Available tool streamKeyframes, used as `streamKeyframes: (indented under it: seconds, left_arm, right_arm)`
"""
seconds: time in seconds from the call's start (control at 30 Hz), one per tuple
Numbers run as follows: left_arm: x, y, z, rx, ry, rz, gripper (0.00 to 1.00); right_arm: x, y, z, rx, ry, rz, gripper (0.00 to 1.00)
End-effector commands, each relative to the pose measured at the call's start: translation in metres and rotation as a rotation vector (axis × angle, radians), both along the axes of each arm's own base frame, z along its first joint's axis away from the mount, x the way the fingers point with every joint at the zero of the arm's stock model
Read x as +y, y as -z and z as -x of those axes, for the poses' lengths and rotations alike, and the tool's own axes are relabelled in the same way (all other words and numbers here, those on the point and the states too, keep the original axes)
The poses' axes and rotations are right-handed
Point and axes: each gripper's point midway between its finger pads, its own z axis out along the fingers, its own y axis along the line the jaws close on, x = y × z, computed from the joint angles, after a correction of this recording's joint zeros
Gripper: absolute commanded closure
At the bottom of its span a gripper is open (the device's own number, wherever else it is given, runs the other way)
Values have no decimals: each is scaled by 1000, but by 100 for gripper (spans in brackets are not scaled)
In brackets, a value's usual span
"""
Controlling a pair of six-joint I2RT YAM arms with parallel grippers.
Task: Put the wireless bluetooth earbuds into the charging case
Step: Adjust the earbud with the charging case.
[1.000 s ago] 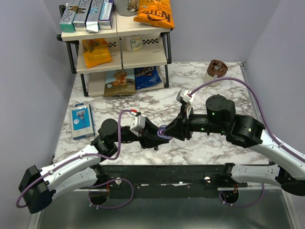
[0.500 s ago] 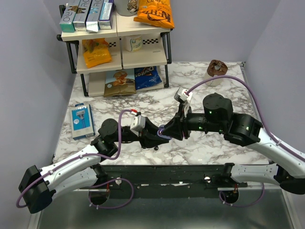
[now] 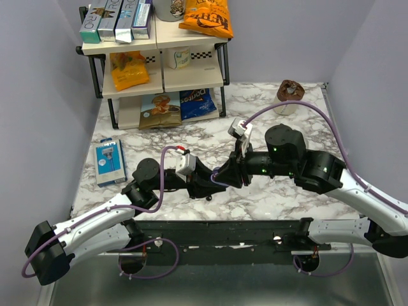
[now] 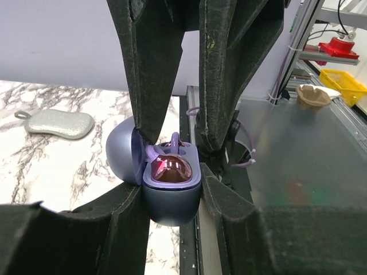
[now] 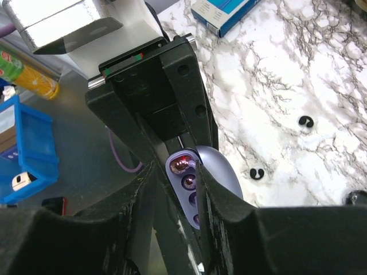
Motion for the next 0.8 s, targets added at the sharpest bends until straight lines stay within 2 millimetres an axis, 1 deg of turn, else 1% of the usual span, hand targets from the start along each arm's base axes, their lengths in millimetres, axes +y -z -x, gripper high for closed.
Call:
streamKeyframes:
  seconds: [0.0, 0.07, 0.23, 0.4, 0.47, 0.53, 0.6, 0.7, 0.77]
  left_arm:
    - [2, -24, 14, -91, 50, 71, 100]
    - [2, -23, 13, -91, 48, 70, 100]
    - [2, -22, 12, -91, 44, 66, 100]
    - [1, -22, 11, -91, 41, 64, 100]
    - [1, -22, 11, -91, 41, 64, 100]
    - [1, -23, 11, -93, 37, 66, 100]
    - [2, -23, 10, -94, 27, 69, 100]
    - [3, -25, 9, -98, 16, 75, 100]
    - [4, -26, 8, -100, 10, 80, 100]
  right_arm:
    - [-5, 18, -4, 15, 14, 82, 57]
    - [-4, 20, -2, 20, 1, 81, 57]
    - [-3, 15, 7, 25, -42, 57, 58]
    - [-2, 15, 13, 37, -77, 56, 59]
    - [-6, 9, 8, 15, -43, 40, 59]
    - [-12, 4, -3, -6, 39, 36, 59]
    - [-18, 2, -9, -13, 87, 41, 59]
    - [-21, 4, -11, 0, 121, 47, 59]
    - [-21, 10, -12, 9, 129, 50, 60]
